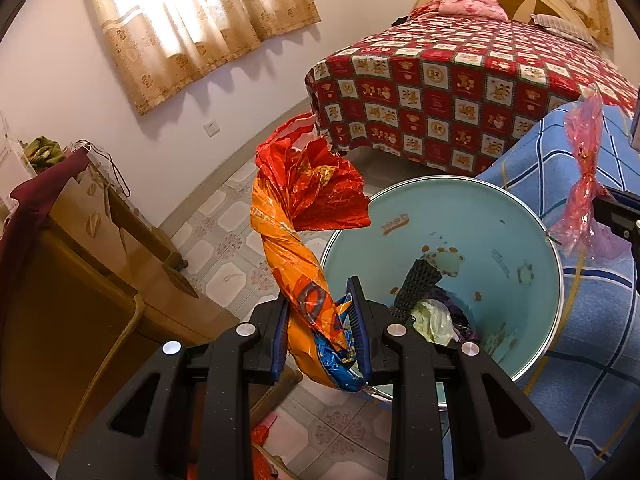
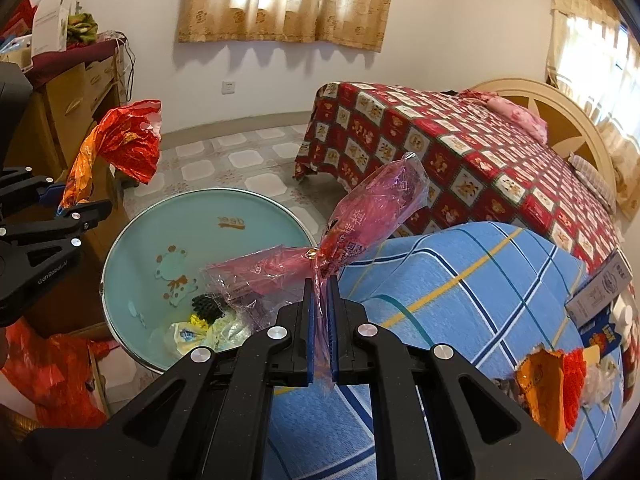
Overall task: Collect trash
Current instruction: 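Carry the orange and pink wrappers over the blue bin, then open both tools to drop the orange and pink wrappers into the bin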
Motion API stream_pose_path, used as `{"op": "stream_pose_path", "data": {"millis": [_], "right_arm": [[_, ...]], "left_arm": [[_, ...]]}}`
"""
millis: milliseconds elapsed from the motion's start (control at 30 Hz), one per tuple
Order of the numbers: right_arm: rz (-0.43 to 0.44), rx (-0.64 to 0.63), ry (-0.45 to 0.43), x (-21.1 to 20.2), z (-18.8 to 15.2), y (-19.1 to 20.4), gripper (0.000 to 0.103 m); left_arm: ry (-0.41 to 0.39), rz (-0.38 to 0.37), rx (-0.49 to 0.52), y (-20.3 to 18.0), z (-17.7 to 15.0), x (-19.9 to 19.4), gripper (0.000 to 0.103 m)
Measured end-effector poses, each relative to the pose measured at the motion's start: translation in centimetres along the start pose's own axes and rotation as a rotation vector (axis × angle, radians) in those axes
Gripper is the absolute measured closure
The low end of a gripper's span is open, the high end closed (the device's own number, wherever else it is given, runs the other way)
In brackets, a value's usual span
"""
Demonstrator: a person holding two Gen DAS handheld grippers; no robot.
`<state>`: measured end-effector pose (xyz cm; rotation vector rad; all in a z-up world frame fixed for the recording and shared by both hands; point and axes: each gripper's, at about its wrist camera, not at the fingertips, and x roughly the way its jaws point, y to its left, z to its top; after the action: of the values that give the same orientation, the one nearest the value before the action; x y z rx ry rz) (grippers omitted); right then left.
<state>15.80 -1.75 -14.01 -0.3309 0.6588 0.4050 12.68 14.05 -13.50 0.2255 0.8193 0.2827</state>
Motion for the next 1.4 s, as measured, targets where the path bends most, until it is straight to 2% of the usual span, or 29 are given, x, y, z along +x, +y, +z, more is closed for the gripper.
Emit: {"op": "stream_pose_path", "data": {"millis": [1067,1400], "right_arm": [[0.034,-0.071,0.014,0.9,1.0,2.6,0.097],[0.053,-0.094,0.027,1.6,0.8,3.4,0.096]], "left_arm": [[0.006,-0.004,-0.017,0.2,0.3,0.2,0.076],[-0.001,-0.031,-0.01,-0.4,0.4,0.1,0.074]]}}
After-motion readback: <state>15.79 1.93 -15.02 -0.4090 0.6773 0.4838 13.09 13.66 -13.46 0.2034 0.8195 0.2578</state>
